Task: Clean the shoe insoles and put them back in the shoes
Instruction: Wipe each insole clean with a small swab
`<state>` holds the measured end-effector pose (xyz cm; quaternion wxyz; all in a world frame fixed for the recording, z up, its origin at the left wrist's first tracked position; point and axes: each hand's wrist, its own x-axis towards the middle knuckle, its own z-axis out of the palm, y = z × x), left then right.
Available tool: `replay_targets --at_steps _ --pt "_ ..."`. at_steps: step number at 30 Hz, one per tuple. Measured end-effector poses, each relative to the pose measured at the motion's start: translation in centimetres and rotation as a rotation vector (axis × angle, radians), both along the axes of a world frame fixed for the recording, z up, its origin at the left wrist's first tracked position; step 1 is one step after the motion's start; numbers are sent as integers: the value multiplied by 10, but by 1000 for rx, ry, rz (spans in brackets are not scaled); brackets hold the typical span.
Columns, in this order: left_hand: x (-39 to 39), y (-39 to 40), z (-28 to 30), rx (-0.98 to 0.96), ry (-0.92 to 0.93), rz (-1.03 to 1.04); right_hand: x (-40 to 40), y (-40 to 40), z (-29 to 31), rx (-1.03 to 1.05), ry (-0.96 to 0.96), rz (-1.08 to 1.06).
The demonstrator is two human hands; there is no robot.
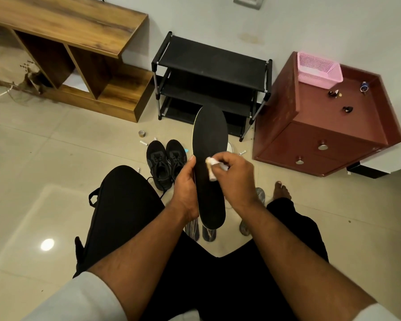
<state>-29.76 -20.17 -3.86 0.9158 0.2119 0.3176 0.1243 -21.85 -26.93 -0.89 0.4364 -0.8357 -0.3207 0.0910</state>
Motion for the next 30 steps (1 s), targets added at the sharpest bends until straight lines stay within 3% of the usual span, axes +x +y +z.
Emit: replay_targets --at_steps 4,9,14,20,26,30 --pt "-4 0 5 92 -22 -43 11 -7 -3 -17 15 -96" --pt "-10 16 2 92 -48 -27 -22 -6 1 -36 10 180" --pt "-11 17 4 122 -93 -65 -23 -7 3 -62 -94 254" --pt "-9 19 0 26 -223 -69 0 -12 -7 -102 -169 85" --pt "-5 19 2 -52 -255 -74 -23 -8 -4 -70 -181 351" --pt "-6 18 5 -56 -251 -86 -3 -11 -9 -121 -208 197"
